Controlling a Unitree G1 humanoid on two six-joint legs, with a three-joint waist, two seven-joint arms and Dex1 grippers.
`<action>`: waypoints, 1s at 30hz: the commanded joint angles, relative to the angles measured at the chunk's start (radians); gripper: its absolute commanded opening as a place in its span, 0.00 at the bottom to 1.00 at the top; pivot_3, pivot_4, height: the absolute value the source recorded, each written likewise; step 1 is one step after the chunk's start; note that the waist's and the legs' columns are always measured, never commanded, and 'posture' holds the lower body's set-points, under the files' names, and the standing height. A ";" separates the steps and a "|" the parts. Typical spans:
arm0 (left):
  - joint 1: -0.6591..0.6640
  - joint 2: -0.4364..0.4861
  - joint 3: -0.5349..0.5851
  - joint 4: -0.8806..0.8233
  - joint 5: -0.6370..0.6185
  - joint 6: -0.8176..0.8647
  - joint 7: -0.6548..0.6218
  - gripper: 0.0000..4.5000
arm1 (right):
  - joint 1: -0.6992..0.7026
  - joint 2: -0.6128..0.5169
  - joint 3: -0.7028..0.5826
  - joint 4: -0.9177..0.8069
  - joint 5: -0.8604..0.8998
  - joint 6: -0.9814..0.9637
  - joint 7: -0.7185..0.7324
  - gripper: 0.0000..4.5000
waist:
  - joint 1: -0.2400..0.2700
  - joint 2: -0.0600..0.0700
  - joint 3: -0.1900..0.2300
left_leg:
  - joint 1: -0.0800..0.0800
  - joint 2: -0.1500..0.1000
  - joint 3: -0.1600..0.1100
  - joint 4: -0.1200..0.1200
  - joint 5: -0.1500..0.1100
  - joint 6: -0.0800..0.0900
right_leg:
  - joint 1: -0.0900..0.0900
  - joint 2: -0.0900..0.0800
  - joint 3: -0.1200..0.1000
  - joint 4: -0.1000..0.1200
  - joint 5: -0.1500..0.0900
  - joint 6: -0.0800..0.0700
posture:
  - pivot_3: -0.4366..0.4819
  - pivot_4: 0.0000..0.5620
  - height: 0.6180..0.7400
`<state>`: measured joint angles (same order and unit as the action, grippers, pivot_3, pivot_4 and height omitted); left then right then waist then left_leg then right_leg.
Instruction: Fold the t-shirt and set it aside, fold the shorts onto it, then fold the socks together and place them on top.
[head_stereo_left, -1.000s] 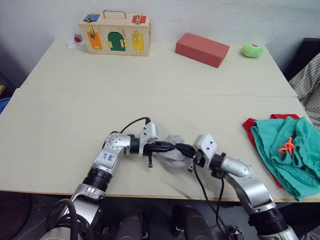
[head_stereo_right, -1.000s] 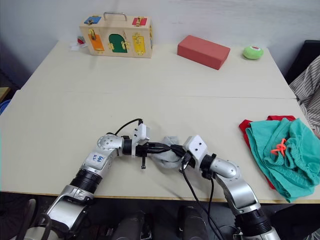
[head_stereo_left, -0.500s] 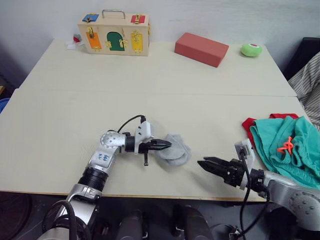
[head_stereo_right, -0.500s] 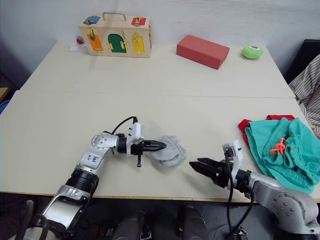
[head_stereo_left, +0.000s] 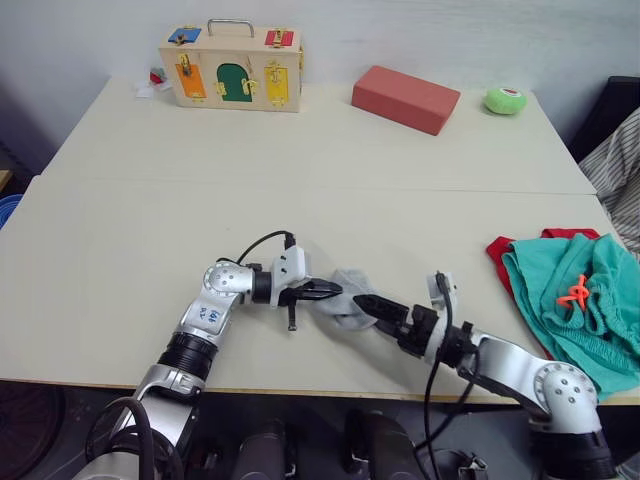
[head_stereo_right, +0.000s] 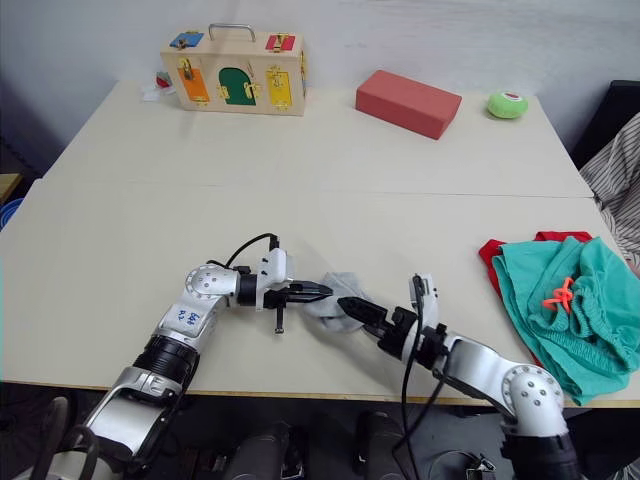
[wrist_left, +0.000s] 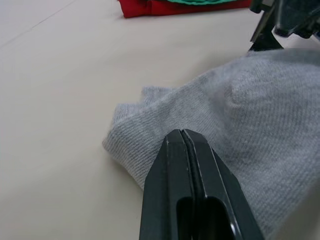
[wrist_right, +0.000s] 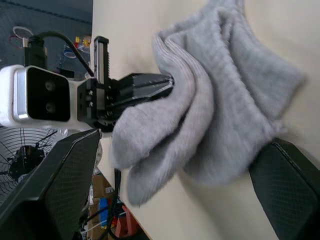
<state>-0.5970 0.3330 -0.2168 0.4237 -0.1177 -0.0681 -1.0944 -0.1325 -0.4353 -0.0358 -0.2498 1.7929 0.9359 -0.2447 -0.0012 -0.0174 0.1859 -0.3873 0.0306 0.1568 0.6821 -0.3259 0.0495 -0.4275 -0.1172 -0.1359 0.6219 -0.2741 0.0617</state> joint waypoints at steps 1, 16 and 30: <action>0.005 0.002 -0.023 0.016 0.033 0.025 0.017 0.00 | -0.014 0.022 0.023 0.025 -0.054 -0.010 0.001 1.00 | 0.000 0.000 0.000 | 0.000 0.000 0.000 0.000 0.000 0.000 | 0.000 0.000 0.000 0.000 0.000 0.000 | 0.48 0.27 1.00; 0.040 0.013 0.000 -0.012 0.006 0.018 0.019 0.00 | -0.103 0.073 -0.001 0.146 -0.253 0.016 0.147 0.32 | -0.002 0.000 -0.005 | 0.001 0.000 0.000 0.000 0.001 0.000 | 0.001 0.000 0.000 0.001 0.000 0.000 | 0.48 0.27 1.00; 0.080 0.052 0.199 -0.349 -0.393 0.335 -0.053 0.09 | 0.125 -0.173 -0.419 -0.145 0.149 -0.026 0.261 0.03 | 0.002 0.003 -0.003 | -0.004 0.000 -0.001 0.000 -0.001 0.002 | -0.001 0.000 0.000 -0.002 0.002 0.002 | 0.48 0.27 1.00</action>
<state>-0.5215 0.3687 -0.0661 0.1686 -0.4243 0.1900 -1.1602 -0.0328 -0.5739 -0.3566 -0.3439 1.8511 0.9351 -0.0038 0.0004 -0.0144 0.1825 -0.3915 0.0303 0.1560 0.6815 -0.3268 0.0521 -0.4279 -0.1171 -0.1362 0.6192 -0.2724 0.0642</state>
